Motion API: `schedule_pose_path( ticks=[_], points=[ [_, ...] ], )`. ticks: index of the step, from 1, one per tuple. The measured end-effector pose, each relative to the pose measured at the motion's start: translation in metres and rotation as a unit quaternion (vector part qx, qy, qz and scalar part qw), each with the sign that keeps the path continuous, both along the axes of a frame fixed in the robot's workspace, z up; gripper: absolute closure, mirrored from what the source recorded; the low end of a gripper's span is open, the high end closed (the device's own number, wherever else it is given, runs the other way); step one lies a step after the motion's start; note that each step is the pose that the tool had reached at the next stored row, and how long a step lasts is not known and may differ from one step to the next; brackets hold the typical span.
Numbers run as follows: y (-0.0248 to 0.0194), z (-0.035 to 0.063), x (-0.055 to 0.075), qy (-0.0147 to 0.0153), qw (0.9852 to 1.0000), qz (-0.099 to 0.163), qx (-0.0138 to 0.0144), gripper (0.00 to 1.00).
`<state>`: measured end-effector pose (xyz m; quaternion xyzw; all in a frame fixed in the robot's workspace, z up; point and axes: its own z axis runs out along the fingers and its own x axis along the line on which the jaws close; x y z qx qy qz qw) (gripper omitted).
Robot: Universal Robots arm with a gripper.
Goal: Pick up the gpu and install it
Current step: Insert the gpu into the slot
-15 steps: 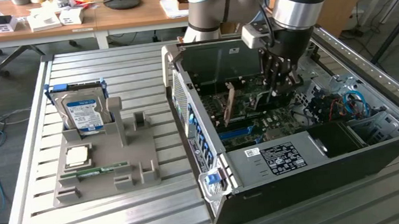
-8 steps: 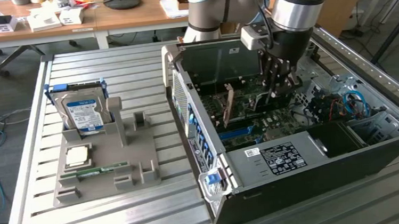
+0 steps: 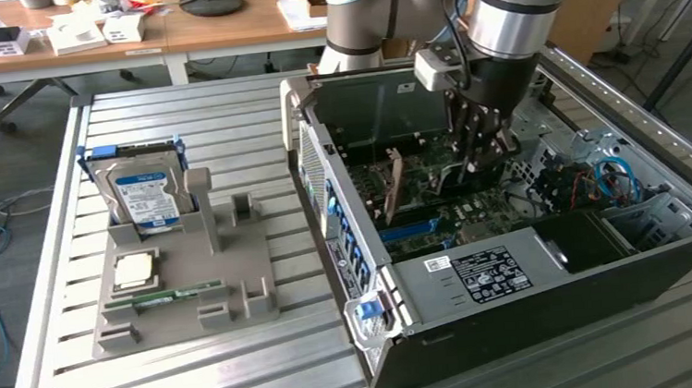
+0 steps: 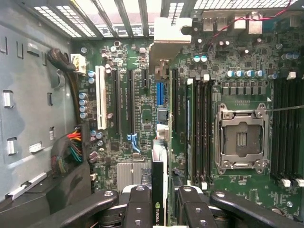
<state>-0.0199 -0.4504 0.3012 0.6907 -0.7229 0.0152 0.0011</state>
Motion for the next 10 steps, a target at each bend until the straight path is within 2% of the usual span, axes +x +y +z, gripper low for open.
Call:
schedule_pose_path(
  ticks=[5,10],
  points=[
    [-0.0002,-0.0060,-0.0007,0.0000,1.0000,0.000,-0.0001,0.74],
    [-0.0002,-0.0065,-0.0008,0.0000,1.0000,0.000,-0.0001,0.74]
  ],
)
